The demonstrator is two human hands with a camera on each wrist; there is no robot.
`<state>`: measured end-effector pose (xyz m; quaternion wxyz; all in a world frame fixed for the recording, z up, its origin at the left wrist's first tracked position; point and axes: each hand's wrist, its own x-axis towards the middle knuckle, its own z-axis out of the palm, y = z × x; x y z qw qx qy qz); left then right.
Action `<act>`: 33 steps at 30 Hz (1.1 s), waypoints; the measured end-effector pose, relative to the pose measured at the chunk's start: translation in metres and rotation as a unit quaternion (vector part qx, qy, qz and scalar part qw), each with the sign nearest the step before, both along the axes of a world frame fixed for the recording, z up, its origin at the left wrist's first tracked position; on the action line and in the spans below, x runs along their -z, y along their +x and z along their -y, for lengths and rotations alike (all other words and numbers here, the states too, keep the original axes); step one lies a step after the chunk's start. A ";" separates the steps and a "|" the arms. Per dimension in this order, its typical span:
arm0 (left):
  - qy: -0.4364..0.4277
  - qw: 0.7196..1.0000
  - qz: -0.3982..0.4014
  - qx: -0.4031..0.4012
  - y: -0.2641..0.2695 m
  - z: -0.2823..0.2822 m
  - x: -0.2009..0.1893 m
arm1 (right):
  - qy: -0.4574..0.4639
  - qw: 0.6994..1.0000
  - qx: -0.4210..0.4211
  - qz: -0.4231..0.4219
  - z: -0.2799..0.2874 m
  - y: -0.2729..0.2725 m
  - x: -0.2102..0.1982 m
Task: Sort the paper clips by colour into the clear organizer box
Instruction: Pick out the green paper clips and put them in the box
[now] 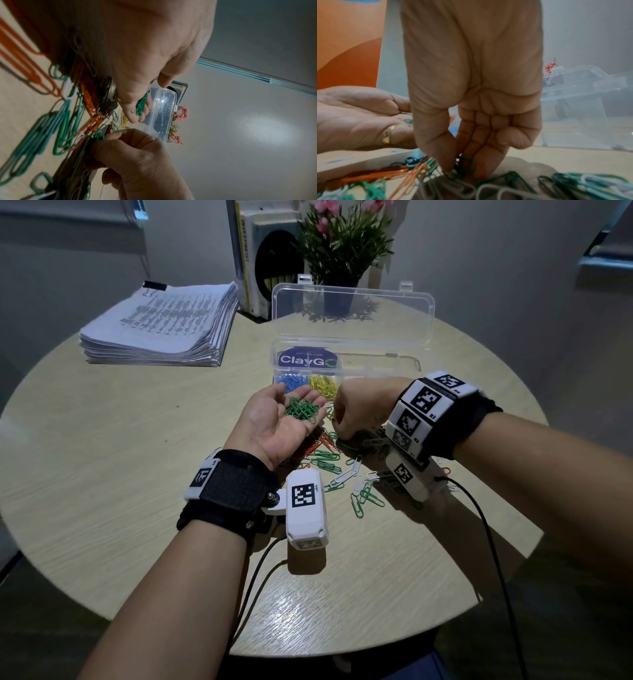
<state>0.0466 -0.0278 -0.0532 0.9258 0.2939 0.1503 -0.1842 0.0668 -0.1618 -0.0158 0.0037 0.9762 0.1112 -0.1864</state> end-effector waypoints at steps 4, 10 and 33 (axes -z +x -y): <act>0.000 1.000 0.002 0.002 0.001 -0.001 0.001 | 0.040 0.999 0.019 0.008 0.004 0.000 -0.002; 0.012 1.000 0.005 0.006 0.002 -0.001 0.002 | 0.152 0.986 0.065 -0.034 0.016 0.006 -0.005; -0.006 1.000 0.003 -0.016 0.005 -0.005 0.002 | 0.034 0.999 0.014 0.019 0.001 -0.010 -0.007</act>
